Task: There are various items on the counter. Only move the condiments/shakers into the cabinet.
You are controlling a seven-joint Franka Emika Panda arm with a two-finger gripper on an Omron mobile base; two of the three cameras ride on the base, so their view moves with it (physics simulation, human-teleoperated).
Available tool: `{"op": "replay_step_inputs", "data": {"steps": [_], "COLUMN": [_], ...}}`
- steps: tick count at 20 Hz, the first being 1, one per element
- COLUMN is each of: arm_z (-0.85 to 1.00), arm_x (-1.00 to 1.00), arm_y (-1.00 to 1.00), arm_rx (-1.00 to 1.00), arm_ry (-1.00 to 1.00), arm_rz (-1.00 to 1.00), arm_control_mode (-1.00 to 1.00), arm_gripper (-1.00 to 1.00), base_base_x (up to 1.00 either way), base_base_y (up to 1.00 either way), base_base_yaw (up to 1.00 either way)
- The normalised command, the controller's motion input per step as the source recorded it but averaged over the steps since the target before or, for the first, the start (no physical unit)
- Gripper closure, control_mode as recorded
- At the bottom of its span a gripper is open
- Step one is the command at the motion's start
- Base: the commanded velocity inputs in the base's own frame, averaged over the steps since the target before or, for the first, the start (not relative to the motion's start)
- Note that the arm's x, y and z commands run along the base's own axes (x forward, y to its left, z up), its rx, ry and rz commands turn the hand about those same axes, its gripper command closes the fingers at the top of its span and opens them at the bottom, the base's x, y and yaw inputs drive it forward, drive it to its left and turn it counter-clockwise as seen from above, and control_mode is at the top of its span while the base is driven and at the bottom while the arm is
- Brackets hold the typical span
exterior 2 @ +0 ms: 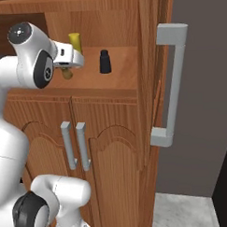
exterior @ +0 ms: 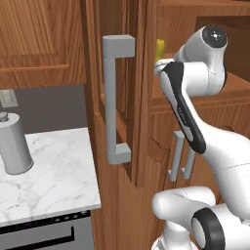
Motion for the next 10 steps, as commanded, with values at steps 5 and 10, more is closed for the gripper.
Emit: {"op": "replay_step_inputs", "data": {"steps": [5,10], "arm_z": [-0.13,-0.22], "arm_x": [0.12,0.16], "arm_y": [0.00,0.00], "arm_rx": [-0.02,0.00], "arm_ry": [0.00,0.01], "arm_rz": [0.00,0.01], "arm_control_mode": [-1.00,-1.00], "arm_gripper": [1.00,1.00], "base_base_x": [0.00,0.00], "base_base_y": [0.00,0.00], "base_base_yaw": [0.00,0.00]}}
